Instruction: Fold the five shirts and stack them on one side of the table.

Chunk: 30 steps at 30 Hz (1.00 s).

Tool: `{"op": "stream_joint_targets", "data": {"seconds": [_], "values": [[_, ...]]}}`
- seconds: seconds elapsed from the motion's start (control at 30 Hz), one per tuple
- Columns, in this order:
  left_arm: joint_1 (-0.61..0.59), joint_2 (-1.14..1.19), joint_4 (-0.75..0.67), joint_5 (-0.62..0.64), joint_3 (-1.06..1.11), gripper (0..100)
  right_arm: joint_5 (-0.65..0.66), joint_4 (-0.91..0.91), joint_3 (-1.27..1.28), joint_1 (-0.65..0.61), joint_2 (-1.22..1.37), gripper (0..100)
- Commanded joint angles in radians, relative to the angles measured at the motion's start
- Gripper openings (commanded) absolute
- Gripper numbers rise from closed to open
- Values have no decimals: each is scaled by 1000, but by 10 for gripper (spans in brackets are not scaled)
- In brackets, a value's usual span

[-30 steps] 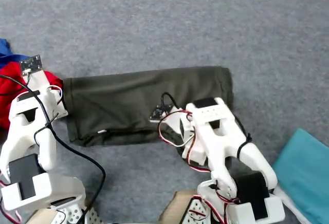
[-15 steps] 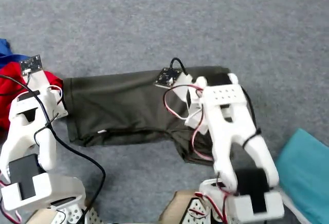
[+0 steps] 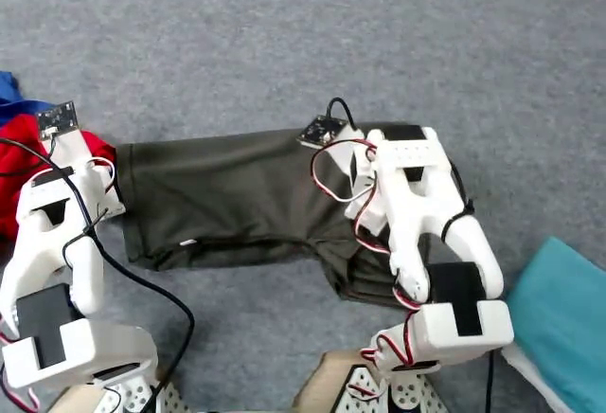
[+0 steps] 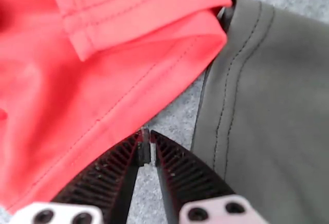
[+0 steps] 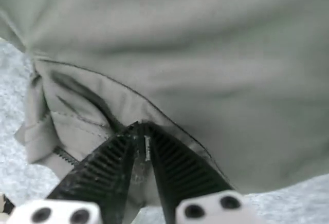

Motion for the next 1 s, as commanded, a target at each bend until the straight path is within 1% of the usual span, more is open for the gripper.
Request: {"op": "stream_joint_targets", "data": {"seconds": [0.0,0.37,0.73,0.87,0.97], "values": [[-6,-36,-14,5,-5,19,-12,18,4,7,-8,5],[-6,-36,-14,5,-5,19,-5,0,206,-10,-101,5],[-6,-36,-14,5,-5,19,-5,-17,283,-134,-166,5],[-6,-36,-14,5,-5,19,63,-40,352,-139,-139,5],[-6,-36,-14,5,-5,19,92,-52,384,-99,-136,5]]}}
